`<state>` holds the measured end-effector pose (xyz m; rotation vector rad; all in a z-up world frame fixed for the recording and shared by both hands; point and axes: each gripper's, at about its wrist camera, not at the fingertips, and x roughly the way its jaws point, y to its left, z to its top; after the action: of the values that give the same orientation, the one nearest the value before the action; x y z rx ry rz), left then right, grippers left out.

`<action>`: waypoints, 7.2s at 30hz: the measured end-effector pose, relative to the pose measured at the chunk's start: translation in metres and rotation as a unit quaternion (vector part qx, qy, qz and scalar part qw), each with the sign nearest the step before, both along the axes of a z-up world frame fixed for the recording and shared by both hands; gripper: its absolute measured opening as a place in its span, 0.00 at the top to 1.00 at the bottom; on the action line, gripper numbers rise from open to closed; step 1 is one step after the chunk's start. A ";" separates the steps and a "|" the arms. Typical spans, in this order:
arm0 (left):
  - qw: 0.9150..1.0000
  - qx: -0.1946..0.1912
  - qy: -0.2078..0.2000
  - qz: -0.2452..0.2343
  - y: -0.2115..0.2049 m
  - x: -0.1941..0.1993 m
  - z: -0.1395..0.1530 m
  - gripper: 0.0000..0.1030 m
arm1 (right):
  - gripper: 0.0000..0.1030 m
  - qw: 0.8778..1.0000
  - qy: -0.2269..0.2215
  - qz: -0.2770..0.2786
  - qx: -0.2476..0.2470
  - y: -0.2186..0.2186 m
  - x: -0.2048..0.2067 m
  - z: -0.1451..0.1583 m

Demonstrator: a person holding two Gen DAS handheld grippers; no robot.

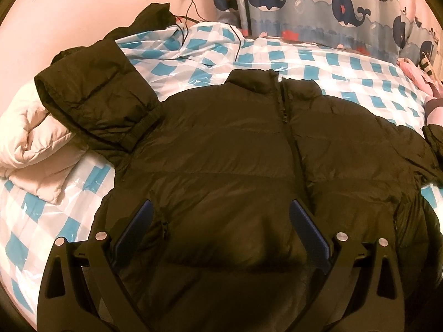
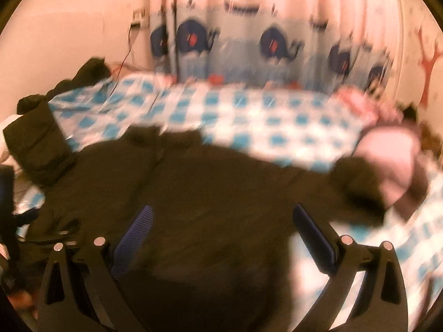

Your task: Fold large clothes

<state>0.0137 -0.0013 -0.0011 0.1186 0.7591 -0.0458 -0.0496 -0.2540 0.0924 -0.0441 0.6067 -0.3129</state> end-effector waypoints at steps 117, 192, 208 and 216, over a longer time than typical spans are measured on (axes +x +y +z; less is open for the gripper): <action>0.970 -0.185 0.066 0.143 0.226 -0.012 0.013 0.08 | 0.97 0.779 -0.080 0.123 0.610 0.022 0.215 -0.107; 0.949 -0.264 0.108 0.134 0.244 -0.004 -0.009 0.08 | 0.20 0.970 0.102 0.144 0.167 0.119 0.220 -0.088; 0.962 -0.223 0.107 0.117 0.204 0.005 -0.011 0.08 | 0.16 0.977 0.108 -0.063 0.173 -0.057 0.177 -0.093; 0.971 -0.186 0.101 0.113 0.186 0.011 -0.012 0.08 | 0.16 0.969 0.145 -0.058 0.192 -0.078 0.172 -0.124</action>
<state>0.0244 0.1849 -0.0134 -0.3338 0.9498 0.0170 0.1222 -0.3322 -0.0313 0.3248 0.9554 -0.2989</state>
